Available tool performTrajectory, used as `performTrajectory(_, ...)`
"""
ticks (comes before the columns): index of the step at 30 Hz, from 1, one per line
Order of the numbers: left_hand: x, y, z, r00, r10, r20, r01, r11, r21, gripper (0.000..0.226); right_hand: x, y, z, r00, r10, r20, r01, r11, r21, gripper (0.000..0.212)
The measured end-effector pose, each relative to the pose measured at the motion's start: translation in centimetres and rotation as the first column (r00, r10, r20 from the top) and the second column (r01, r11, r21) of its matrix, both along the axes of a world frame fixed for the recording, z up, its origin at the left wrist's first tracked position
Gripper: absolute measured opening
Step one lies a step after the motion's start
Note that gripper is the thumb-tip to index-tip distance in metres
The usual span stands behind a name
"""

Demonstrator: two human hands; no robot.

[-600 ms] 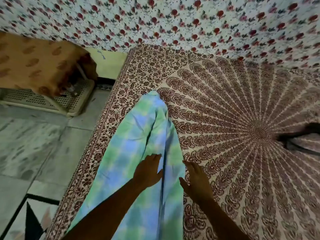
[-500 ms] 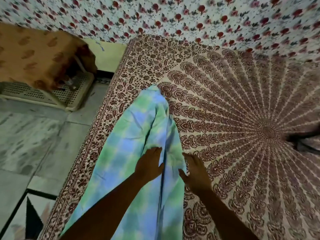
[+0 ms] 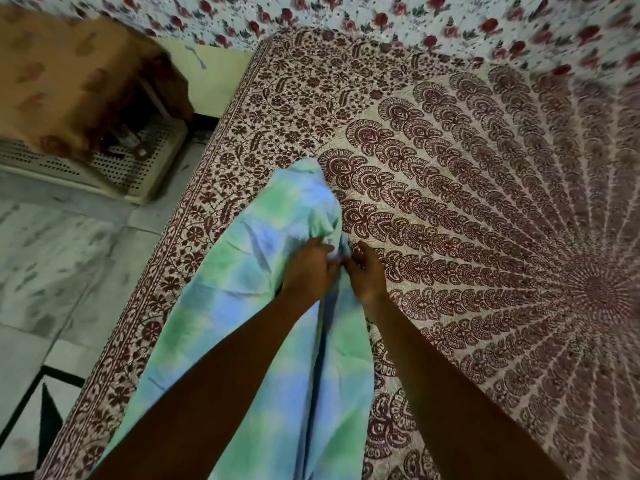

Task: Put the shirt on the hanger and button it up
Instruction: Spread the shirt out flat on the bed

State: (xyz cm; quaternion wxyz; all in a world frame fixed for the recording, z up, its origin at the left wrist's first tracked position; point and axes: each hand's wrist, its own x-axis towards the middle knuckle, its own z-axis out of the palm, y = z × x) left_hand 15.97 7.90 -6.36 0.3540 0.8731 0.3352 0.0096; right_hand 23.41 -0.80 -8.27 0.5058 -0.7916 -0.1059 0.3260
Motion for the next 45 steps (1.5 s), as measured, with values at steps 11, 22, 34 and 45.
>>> performTrajectory(11,-1.5,4.8,5.6,0.935,0.208,0.287,-0.142,0.962,-0.234,0.042,1.6,0.7,3.1,0.947,-0.166,-0.276,0.167,0.986,-0.019,0.023)
performTrajectory(22,-4.2,3.4,18.4,0.970,-0.222,0.102,0.239,0.950,-0.201,0.046,3.8,-10.9,11.6,0.932,0.065,-0.358,-0.048,0.997,0.056,0.011)
performTrajectory(34,-5.6,-4.7,33.1,0.867,-0.314,0.387,0.343,0.939,-0.005,0.034,2.7,-24.5,29.1,0.997,-0.077,0.015,0.074,0.986,0.150,0.008)
performTrajectory(45,-6.4,-15.2,45.8,0.682,-0.497,0.537,0.210,0.836,0.507,0.022,1.1,-39.1,48.2,0.783,-0.113,0.612,0.171,0.985,-0.037,0.008)
